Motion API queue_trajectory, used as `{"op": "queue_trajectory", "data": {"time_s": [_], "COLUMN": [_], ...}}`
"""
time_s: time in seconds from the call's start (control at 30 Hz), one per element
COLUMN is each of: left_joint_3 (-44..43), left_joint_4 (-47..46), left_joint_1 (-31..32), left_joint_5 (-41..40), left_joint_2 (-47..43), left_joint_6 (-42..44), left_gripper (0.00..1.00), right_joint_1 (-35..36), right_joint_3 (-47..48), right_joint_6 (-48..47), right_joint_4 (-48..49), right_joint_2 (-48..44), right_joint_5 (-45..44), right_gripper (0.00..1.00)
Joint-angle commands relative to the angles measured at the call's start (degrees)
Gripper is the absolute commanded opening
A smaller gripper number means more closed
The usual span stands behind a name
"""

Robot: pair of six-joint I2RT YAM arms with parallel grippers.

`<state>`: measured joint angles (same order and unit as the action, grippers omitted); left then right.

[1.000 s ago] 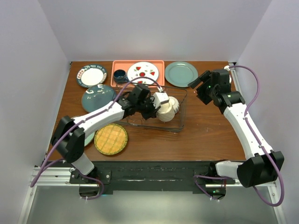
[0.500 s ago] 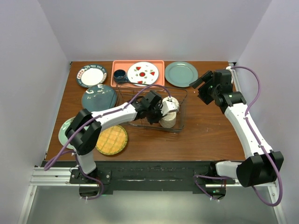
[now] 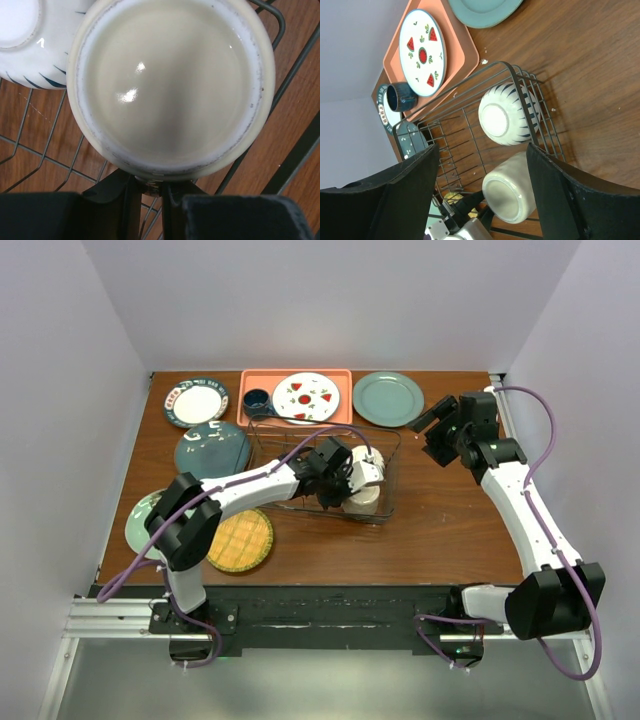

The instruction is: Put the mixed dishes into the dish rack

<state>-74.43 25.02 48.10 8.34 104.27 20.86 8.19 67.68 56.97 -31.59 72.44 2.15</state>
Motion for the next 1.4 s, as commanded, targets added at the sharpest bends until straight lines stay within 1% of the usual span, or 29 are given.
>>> {"op": "queue_trajectory", "data": {"time_s": [0.0, 0.2, 0.23, 0.3, 0.33, 0.4, 0.43, 0.5, 0.53, 0.57, 0.63, 0.67, 0.7, 0.8, 0.9, 1.07, 1.17, 1.2, 1.27, 1.3, 1.33, 1.37], "left_joint_3": [-3.0, -3.35, -3.44, -3.61, -3.7, -4.23, -4.32, -4.4, -4.32, -4.32, -4.23, -3.71, -3.27, -2.47, -3.26, -2.65, -0.81, -0.54, -0.36, -0.71, -1.15, -1.85], "left_joint_4": [-1.38, -1.02, -1.11, -1.2, -1.28, -0.93, -0.76, -0.5, -0.41, 0.03, 1.08, 1.26, 1.26, 1.44, 2.67, 3.29, 0.57, -0.31, -3.12, -3.22, -3.13, -2.96], "left_joint_1": [0.16, 0.24, 0.16, 0.16, 0.24, 0.24, 0.24, 0.16, 0.24, 0.16, 0.16, 0.16, 0.24, 0.24, 0.16, 0.07, -0.89, -1.59, -5.02, -6.6, -10.18, -12.13], "left_joint_5": [3.79, 4.41, 3.88, 3.27, 2.39, 1.95, 1.86, 1.59, 1.33, 1.16, 0.63, 0.37, 0.01, -0.07, -1.91, -5.96, -11.14, -13.33, -16.5, -17.3, -17.56, -17.31], "left_joint_2": [-0.12, 1.64, 1.73, 1.64, 1.55, 0.76, 0.41, -1.08, -1.52, -2.31, -3.01, -3.89, -4.42, -6.18, -6.88, -10.04, -13.11, -13.73, -15.23, -15.5, -15.85, -16.55], "left_joint_6": [2.25, 2.43, 2.25, 2.08, 1.9, 1.73, 1.64, 1.55, 1.55, 1.72, 1.73, 1.73, 1.81, 2.08, 2.16, 2.69, 2.08, 0.6, -2.91, -7.11, -9.59, -12.14], "left_gripper": [0.0, 0.0, 0.04, 0.14, 0.29, 0.42, 0.52, 0.61, 0.67, 0.71, 0.81, 0.84, 0.91, 0.96, 1.0, 1.0, 1.0, 1.0, 1.0, 1.0, 1.0, 1.0], "right_joint_1": [-0.36, -0.8, -0.98, -0.98, -0.98, -1.15, -1.15, -1.07, -1.15, -1.24, -1.15, -1.24, -1.24, -1.24, -1.16, -1.16, -1.15, -0.98, -0.98, -0.72, -0.63, -0.45], "right_joint_3": [-0.36, -0.62, -0.71, -0.71, -0.79, -0.8, -0.71, -0.62, -0.62, -0.53, -0.53, -0.44, -0.44, -0.36, 0.7, 2.45, 2.81, 2.98, 3.77, 3.95, 4.04, 4.3], "right_joint_6": [0.33, 0.25, 0.16, 0.07, 0.07, 0.07, 0.07, 0.16, 0.25, 0.25, 0.6, 0.77, 0.95, 0.95, 0.51, -2.3, -5.72, -6.51, -9.59, -10.29, -12.3, -13.37], "right_joint_4": [2.24, 2.24, 2.33, 2.33, 2.33, 2.5, 2.5, 2.59, 2.59, 2.68, 2.33, 1.98, 1.98, 2.59, 2.15, 1.01, 1.01, 0.4, -1.09, -1.88, -1.72, -1.54], "right_joint_2": [0.33, 0.42, 0.5, 0.59, 0.68, 0.86, 0.77, 0.94, 1.03, 1.03, 1.12, 1.03, 0.68, 0.33, 0.77, 2.43, 4.27, 4.89, 7.08, 7.88, 8.41, 8.85], "right_joint_5": [1.89, 2.24, 2.33, 2.51, 2.59, 2.86, 2.86, 2.86, 2.86, 2.86, 2.42, 1.81, 1.37, 0.57, 0.66, 0.4, 1.18, 1.27, 1.19, 0.75, 1.27, 1.8], "right_gripper": [0.74, 0.74, 0.74, 0.73, 0.74, 0.74, 0.73, 0.73, 0.73, 0.73, 0.73, 0.73, 0.73, 0.74, 0.74, 0.74, 0.74, 0.73, 0.72, 0.71, 0.7, 0.69]}}
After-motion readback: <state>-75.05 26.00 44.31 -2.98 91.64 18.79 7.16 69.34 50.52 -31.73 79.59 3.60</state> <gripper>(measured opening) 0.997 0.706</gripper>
